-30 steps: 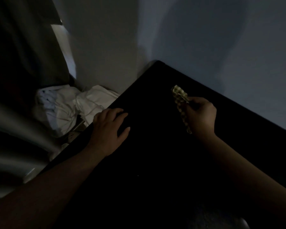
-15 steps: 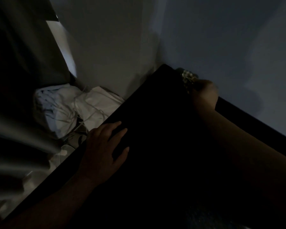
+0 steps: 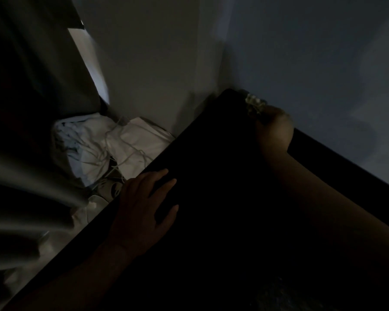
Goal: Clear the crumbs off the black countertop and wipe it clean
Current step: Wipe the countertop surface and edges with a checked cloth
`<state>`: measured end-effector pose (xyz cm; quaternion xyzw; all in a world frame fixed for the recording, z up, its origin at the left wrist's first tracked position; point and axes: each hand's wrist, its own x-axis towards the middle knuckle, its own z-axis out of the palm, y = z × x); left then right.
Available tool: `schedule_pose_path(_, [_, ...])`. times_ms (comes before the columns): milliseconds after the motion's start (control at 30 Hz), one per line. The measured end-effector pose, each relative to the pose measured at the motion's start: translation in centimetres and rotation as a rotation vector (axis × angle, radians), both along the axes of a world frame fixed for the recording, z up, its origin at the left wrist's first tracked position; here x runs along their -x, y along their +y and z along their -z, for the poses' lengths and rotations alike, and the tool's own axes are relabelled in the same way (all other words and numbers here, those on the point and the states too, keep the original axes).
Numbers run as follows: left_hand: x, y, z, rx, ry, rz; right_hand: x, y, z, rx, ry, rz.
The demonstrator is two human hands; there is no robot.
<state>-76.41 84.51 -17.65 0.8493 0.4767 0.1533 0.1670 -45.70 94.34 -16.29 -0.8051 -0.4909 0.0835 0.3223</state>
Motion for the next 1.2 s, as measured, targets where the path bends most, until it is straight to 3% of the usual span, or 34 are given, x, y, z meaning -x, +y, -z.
schedule_pose_path(200, [-0.1,-0.1,-0.4,0.002,0.009,0.001,6.0,-2.8,1.3,-0.075,-0.012,-0.378])
schedule_pose_path(367, [-0.1,-0.2,-0.4,0.016,0.004,-0.007,3.2,-1.6,-0.6,-0.170,0.158,-0.211])
schedule_pose_path(467, [-0.2,-0.3,-0.5,-0.004,-0.013,-0.011,1.5,-0.9,-0.4,-0.045,0.241,-0.107])
schedule_pose_path(500, [-0.3,-0.3,-0.5,-0.004,-0.021,-0.015,1.4,-1.3,-0.5,-0.004,0.145,-0.151])
schedule_pose_path(567, [-0.3,-0.2,-0.5,-0.009,-0.024,-0.019,2.4,-2.0,-0.6,-0.028,0.229,-0.134])
schedule_pose_path(700, [-0.1,-0.1,-0.2,-0.011,0.017,-0.015,5.4,-5.2,0.6,-0.049,0.007,-0.315])
schedule_pose_path(833, [-0.2,-0.1,-0.2,-0.023,-0.006,-0.032,7.6,-7.7,0.8,-0.016,0.004,-0.379])
schedule_pose_path(1100, [0.3,-0.1,-0.8,0.064,-0.267,-0.077,9.5,-7.3,0.1,0.020,-0.059,-0.125])
schedule_pose_path(1200, [2.4,0.4,-1.4,0.146,-0.364,-0.131,12.7,-8.9,0.5,0.014,-0.062,-0.176])
